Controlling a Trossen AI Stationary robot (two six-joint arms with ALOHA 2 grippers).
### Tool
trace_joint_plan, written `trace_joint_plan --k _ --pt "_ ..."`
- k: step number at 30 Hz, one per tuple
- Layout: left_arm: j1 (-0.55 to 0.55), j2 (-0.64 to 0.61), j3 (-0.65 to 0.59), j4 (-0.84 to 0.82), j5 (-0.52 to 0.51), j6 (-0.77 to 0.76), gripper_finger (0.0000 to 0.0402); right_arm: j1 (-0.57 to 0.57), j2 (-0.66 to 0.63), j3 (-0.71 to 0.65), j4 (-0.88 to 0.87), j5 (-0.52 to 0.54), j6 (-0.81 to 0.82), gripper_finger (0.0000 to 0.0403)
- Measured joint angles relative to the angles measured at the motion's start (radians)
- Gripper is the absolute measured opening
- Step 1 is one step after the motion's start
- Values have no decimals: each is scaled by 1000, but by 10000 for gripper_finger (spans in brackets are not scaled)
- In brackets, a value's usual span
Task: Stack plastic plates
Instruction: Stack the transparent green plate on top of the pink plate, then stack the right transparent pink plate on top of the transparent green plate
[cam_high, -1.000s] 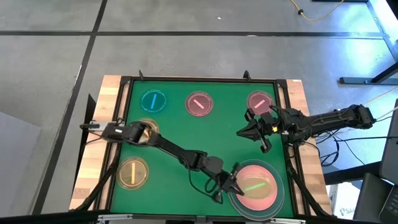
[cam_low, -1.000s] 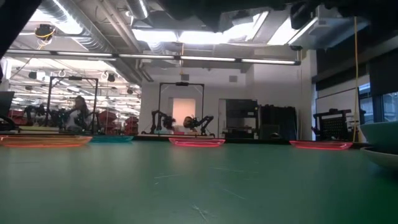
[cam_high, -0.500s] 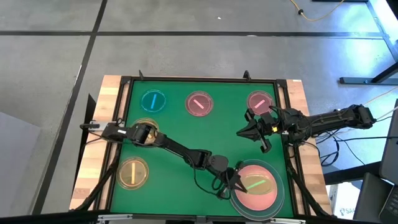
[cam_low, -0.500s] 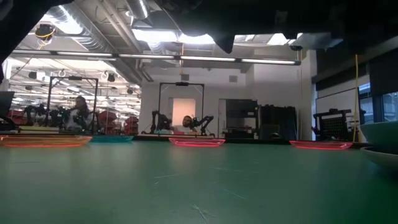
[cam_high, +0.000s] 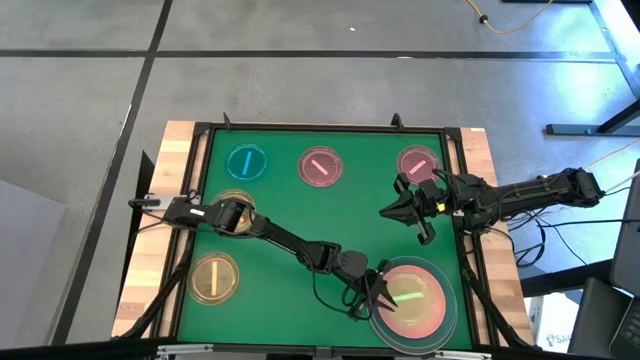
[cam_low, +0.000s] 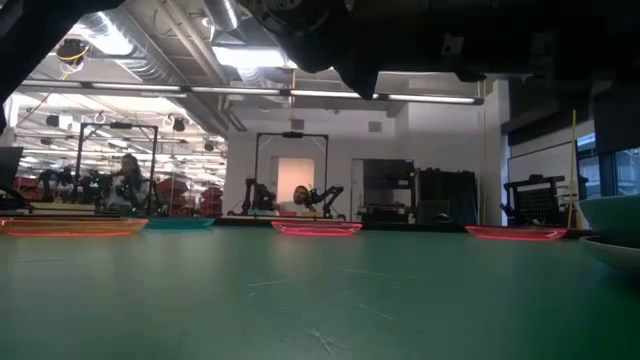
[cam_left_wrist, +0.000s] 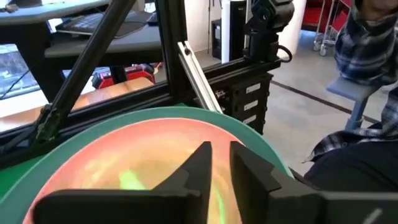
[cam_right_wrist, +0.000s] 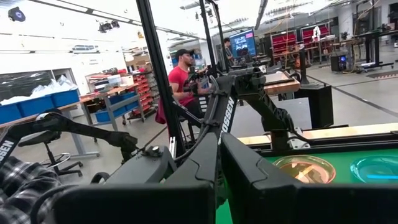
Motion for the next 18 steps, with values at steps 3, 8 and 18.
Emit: trace_joint_plan --k 3,8,18 --pt "0 1 0 0 0 3 80 0 0 0 0 0 0 17" --pt "4 -30 0 -81 -1 4 94 0 0 0 0 0 0 17" --pt "7 -221 0 -645 -96 57 92 0 0 0 -34 -6 1 17"
